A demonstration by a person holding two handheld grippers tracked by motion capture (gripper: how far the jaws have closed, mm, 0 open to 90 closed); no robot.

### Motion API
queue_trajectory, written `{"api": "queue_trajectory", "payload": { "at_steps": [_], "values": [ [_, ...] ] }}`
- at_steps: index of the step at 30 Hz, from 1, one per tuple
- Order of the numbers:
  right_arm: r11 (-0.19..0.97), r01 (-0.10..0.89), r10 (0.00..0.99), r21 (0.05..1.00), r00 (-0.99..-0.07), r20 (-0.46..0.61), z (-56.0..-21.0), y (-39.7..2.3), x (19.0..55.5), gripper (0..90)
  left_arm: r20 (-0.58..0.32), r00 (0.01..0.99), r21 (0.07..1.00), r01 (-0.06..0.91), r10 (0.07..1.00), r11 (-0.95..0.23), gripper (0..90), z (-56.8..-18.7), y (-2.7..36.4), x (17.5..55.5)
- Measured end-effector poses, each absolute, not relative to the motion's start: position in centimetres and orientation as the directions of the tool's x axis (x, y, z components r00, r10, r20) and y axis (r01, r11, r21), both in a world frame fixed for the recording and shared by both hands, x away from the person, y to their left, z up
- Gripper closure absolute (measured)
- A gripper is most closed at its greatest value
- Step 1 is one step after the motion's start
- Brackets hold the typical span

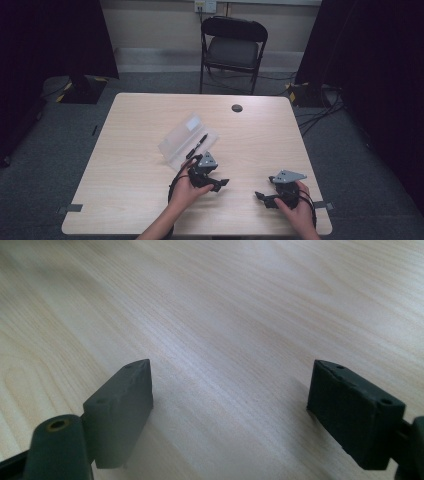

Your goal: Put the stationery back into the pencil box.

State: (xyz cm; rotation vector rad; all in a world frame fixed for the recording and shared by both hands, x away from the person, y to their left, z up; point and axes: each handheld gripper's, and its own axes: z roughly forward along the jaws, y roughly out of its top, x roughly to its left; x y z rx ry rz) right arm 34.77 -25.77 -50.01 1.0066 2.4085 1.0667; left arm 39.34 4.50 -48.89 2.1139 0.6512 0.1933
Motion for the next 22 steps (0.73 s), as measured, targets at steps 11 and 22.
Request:
{"api": "queue_trajectory", "payload": {
  "at_steps": [11, 22],
  "values": [
    [0.474, 0.475, 0.714, 0.741, -0.700, -0.008, -50.0, -25.8, 34.8, 17.3, -0.005, 0.872, 0.743, 0.330, 0.489, -0.582, 20.7, -50.0, 3.5, 38.4],
    [0.474, 0.475, 0.714, 0.741, -0.700, -0.008, -50.0, -25.8, 34.8, 17.3, -0.011, 0.869, 0.744, 0.338, 0.495, -0.577, 16.7, -50.0, 3.4, 38.5]
  ]
}}
